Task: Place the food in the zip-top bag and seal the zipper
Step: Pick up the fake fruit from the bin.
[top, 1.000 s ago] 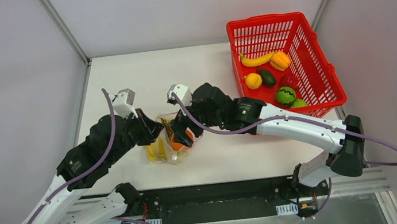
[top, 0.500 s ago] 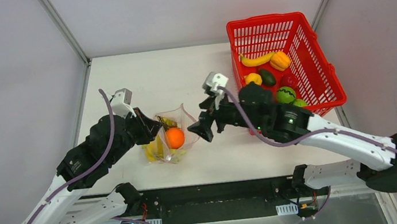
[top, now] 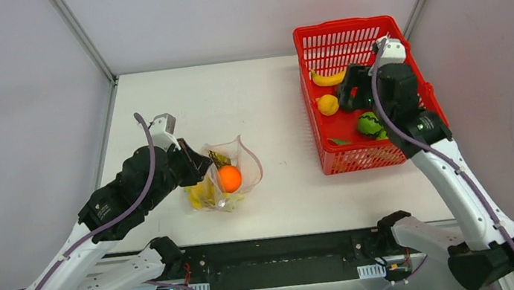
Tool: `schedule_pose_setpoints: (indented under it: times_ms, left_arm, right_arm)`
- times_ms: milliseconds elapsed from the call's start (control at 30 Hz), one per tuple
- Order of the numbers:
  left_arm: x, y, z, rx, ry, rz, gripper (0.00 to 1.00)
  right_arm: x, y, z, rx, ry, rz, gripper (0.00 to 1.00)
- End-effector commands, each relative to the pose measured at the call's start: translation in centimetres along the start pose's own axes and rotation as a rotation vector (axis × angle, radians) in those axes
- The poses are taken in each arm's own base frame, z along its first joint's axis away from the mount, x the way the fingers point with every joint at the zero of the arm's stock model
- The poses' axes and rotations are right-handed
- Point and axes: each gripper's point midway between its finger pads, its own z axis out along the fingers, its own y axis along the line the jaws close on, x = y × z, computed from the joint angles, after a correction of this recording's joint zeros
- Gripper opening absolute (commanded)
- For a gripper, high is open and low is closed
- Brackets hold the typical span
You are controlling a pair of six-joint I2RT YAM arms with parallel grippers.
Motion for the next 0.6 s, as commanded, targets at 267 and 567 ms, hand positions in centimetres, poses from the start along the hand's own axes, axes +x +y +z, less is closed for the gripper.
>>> schedule_pose_setpoints:
  times_ms: [267, 567]
  left_arm:
    - [-0.5, 0.3, 0.0, 0.004, -0.032, 0.013, 0.0]
    - [-0.7, 0.4, -0.1, -0.005, -0.031, 0.046, 0.0]
  right_arm:
    - [8.3, -11.7, 8.0, 0.334, 0.423, 0.104, 0.93]
    - [13.2, -15.4, 11.5, 0.466, 0.584, 0.084, 0.95]
